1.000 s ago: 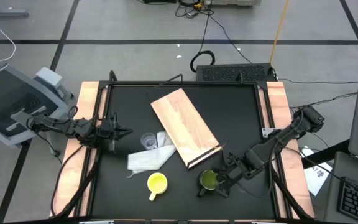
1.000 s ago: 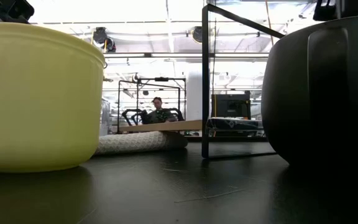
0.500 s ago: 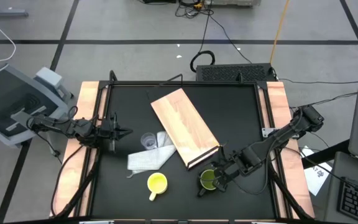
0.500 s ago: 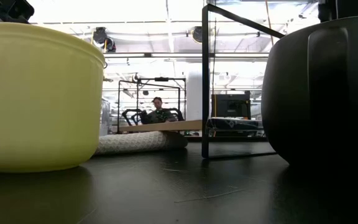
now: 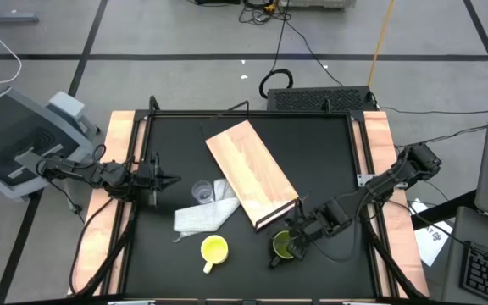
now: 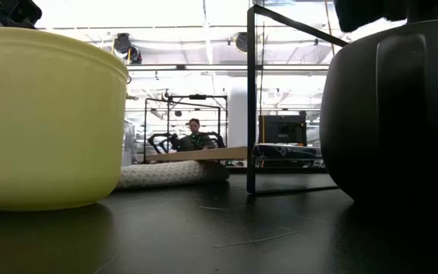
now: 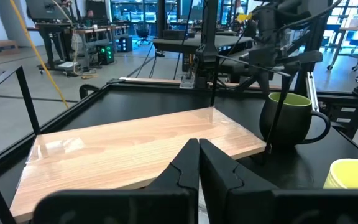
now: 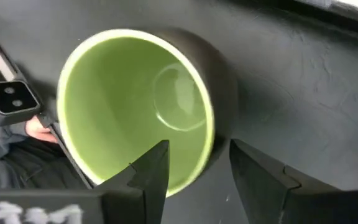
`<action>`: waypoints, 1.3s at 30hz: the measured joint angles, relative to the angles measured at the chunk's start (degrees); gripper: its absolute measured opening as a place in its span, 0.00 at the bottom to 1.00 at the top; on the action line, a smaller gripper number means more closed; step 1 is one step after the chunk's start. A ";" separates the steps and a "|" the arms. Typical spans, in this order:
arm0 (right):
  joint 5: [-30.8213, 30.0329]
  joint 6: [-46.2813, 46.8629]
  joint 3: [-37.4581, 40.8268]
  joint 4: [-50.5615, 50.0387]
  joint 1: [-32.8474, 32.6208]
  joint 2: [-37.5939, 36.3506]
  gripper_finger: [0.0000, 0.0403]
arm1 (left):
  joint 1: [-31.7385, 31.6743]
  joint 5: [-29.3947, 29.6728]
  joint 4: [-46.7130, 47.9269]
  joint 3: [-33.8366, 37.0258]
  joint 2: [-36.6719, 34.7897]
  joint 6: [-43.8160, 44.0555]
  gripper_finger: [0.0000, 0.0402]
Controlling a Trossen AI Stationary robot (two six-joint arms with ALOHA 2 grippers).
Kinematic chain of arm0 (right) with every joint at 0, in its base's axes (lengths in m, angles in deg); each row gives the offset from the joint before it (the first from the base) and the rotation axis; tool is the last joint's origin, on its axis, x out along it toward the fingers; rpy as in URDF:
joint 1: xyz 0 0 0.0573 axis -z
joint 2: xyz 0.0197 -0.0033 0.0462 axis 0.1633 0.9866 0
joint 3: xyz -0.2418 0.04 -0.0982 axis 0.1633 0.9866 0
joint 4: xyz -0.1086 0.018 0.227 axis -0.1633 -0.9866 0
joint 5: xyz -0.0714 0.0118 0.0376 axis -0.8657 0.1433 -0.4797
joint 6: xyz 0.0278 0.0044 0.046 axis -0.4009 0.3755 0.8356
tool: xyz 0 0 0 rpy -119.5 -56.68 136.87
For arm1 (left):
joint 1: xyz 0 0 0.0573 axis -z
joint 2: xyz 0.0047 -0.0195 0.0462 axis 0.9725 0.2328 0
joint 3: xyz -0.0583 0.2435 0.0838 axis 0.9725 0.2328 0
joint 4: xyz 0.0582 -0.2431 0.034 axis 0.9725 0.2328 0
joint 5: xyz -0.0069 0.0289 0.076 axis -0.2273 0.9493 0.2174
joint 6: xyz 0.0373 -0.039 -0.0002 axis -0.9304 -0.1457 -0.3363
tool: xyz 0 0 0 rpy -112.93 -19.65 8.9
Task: Stack small to large cups/mugs on shelf
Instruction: Put the black mug on the shelf
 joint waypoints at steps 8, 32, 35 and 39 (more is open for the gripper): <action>1.54 -1.47 1.32 0.56 1.21 0.00 0.39 | 0.00 0.00 0.00 0.00 0.01 0.00 0.02; 1.33 -6.19 0.70 1.88 -0.02 0.04 0.02 | -0.01 0.01 0.00 0.00 0.01 -0.01 0.02; 1.42 -6.19 -1.22 0.88 -0.58 0.04 0.01 | -0.01 0.01 -0.01 0.00 -0.01 -0.01 0.02; 1.25 -7.89 -5.59 -3.54 -1.31 0.04 0.01 | -0.01 0.01 0.00 0.00 0.01 -0.01 0.02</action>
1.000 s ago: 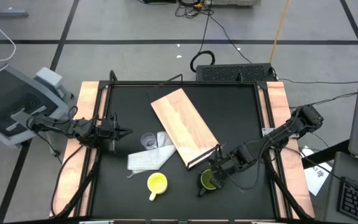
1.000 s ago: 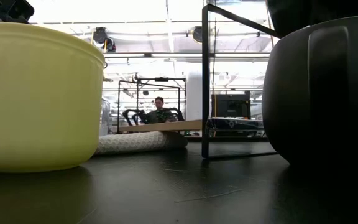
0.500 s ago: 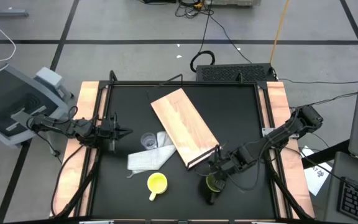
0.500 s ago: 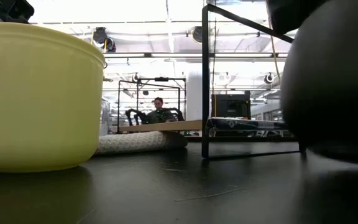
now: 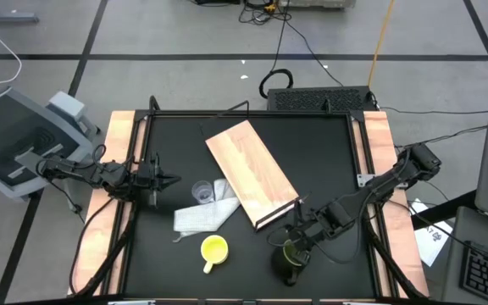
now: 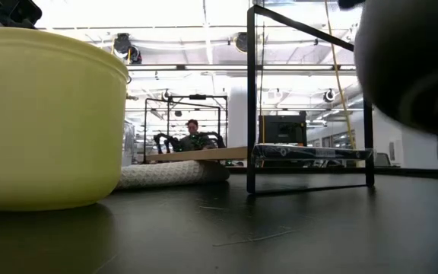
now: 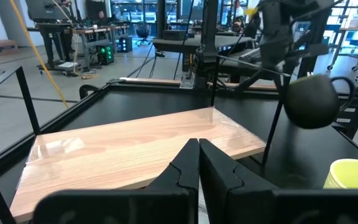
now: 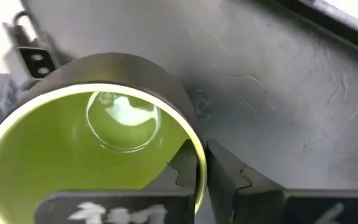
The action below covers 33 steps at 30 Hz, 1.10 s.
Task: Stack small to large cups/mugs on shelf
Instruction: Put the black mug on the shelf
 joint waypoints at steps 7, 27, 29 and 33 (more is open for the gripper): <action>-3.47 -4.35 -7.95 -6.78 -0.74 0.00 0.01 | 0.00 -0.02 0.00 0.00 0.00 0.00 0.02; -6.35 -18.64 -11.56 -10.30 -0.69 -0.07 0.01 | 0.02 0.00 0.00 0.00 -0.01 0.00 0.02; -6.43 -19.57 -12.10 -10.32 -0.65 -0.04 0.01 | 0.01 0.00 0.00 0.01 0.00 0.00 0.02; -7.54 -22.31 -15.57 -10.89 -0.65 -0.02 0.01 | 0.02 0.00 0.00 0.00 0.00 0.00 0.02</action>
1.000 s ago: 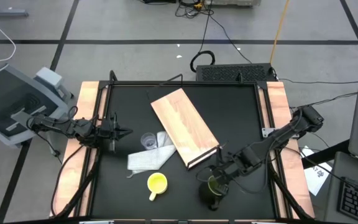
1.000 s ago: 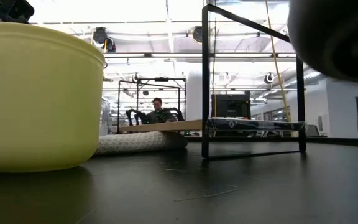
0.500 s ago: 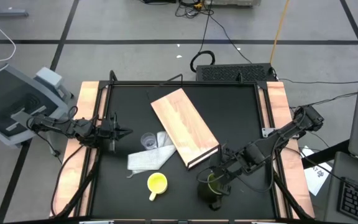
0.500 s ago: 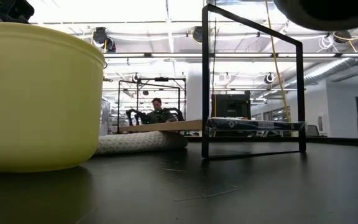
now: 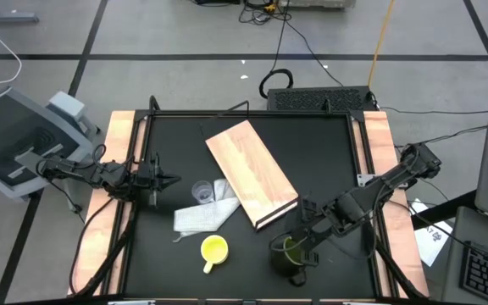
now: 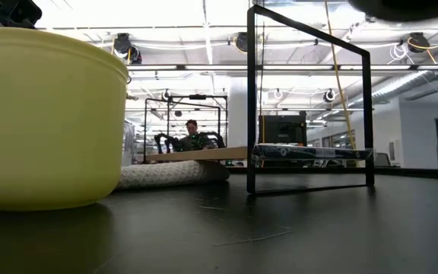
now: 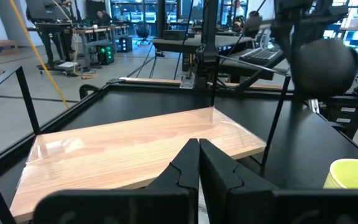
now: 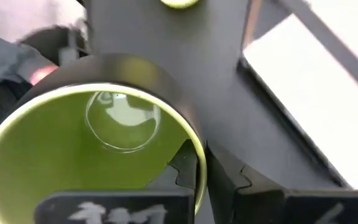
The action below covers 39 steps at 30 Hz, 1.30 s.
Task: Stack small to large cups/mugs on shelf
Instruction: Put the black mug on the shelf
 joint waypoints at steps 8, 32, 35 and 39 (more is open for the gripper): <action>-1.71 -4.15 -6.69 -3.60 1.62 -0.02 0.01 | 0.00 0.00 0.00 0.00 0.00 0.00 0.02; -1.14 -13.61 -21.67 -10.29 14.99 3.66 0.01 | -0.02 -0.01 0.00 0.00 0.05 0.00 0.02; -0.99 -14.93 -27.57 -14.74 16.39 7.88 0.01 | 0.00 -0.02 0.00 0.00 0.05 0.00 0.02; -1.02 -16.78 -35.56 -19.92 18.08 13.54 0.01 | -0.02 -0.02 0.00 0.00 0.05 0.00 0.02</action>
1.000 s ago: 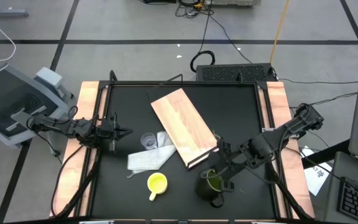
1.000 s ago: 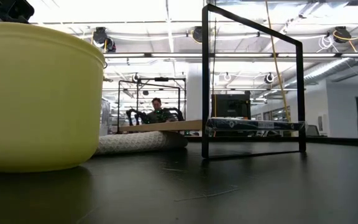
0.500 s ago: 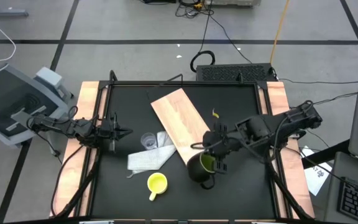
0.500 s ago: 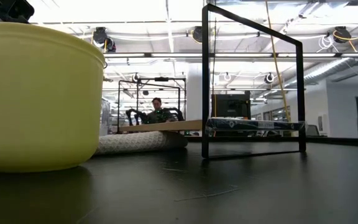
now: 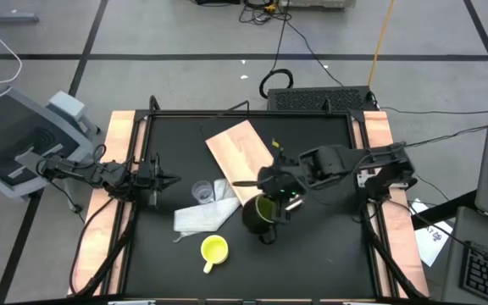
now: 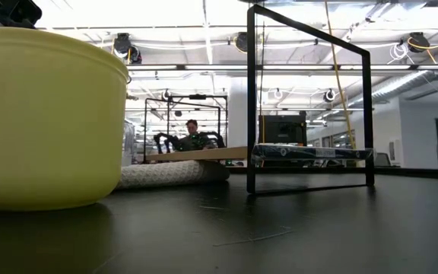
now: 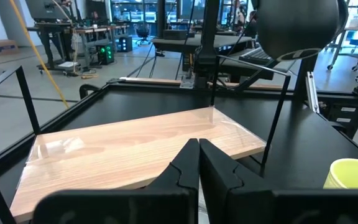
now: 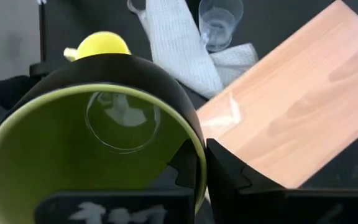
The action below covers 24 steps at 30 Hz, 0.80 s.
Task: Stack small to large cups/mugs on shelf
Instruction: Put the black mug on the shelf
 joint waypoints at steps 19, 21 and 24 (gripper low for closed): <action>3.03 -6.77 -9.45 -2.25 20.75 4.44 0.01 | 0.02 0.02 0.00 0.00 0.00 0.02 0.02; 3.12 -7.28 -9.45 -3.00 23.50 5.30 0.01 | 0.01 0.01 0.00 0.00 0.00 0.00 0.02; 4.48 -7.54 -9.45 -4.30 27.46 6.65 0.01 | 0.00 0.02 0.00 0.00 0.00 0.00 0.02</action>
